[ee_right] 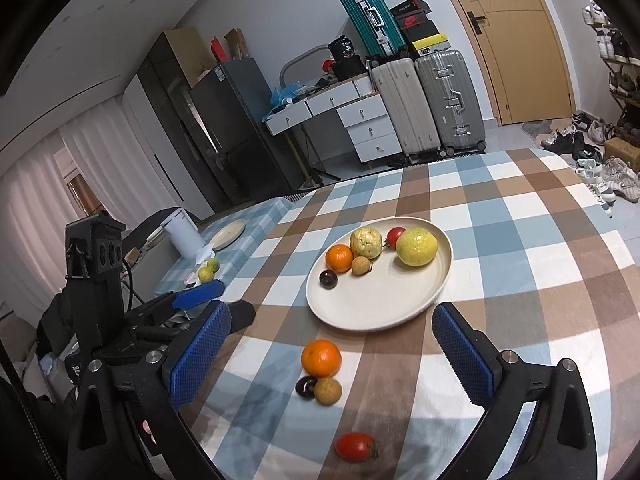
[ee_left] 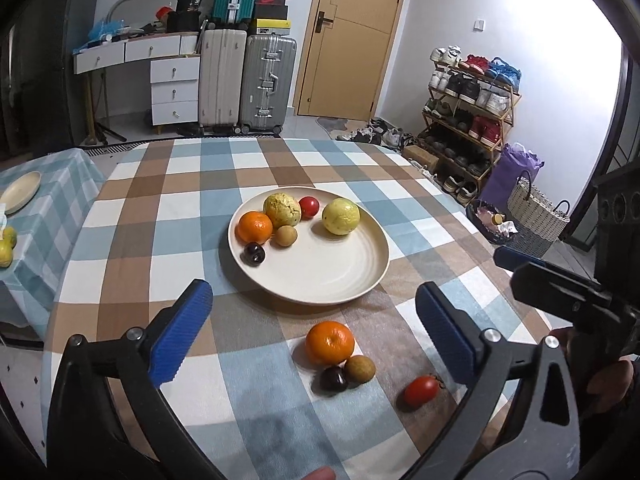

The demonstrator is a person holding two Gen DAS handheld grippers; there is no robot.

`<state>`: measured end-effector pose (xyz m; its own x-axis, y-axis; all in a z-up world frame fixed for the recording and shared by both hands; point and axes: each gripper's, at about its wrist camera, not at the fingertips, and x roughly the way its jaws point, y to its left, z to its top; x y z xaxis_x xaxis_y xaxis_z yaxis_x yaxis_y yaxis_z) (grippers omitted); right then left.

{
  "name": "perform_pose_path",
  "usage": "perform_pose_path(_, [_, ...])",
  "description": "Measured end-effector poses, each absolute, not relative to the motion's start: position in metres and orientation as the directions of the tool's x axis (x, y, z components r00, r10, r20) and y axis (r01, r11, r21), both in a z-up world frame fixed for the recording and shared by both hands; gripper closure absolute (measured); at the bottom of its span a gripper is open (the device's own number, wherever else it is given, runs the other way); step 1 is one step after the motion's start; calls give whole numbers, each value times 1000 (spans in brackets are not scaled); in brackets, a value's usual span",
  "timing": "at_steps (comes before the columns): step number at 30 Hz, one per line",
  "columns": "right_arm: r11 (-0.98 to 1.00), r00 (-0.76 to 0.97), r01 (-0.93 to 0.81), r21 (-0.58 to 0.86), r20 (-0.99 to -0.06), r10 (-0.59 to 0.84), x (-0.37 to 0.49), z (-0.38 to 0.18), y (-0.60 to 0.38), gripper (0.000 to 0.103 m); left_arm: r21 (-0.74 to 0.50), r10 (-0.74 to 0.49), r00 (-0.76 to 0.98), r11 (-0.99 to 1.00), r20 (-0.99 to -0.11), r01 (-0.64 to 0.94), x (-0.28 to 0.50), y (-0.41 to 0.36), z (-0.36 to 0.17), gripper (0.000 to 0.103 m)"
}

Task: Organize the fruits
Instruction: 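Withdraw both tools from the plate toward the remaining fruits, then lower the right tool onto a red tomato and close on it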

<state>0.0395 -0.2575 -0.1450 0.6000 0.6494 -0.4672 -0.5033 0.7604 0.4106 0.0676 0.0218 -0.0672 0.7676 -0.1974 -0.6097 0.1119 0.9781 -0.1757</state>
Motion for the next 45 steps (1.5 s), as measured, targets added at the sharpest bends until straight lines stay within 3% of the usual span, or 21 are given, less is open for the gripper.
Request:
perform_pose_path(10, [774, 610, -483, 408, -478, 632, 10, -156, -271, 0, -152, -148, 773, 986, -617, 67, 44, 21, -77, 1])
perform_pose_path(37, [797, 485, -447, 406, -639, 597, -3, -229, -247, 1, -176, -129, 697, 984, -706, 4, 32, 42, -129, 1])
perform_pose_path(45, [797, 456, -455, 398, -664, 592, 1, -239, -239, 15, -189, -137, 675, 982, -725, -4, 37, 47, -140, 1])
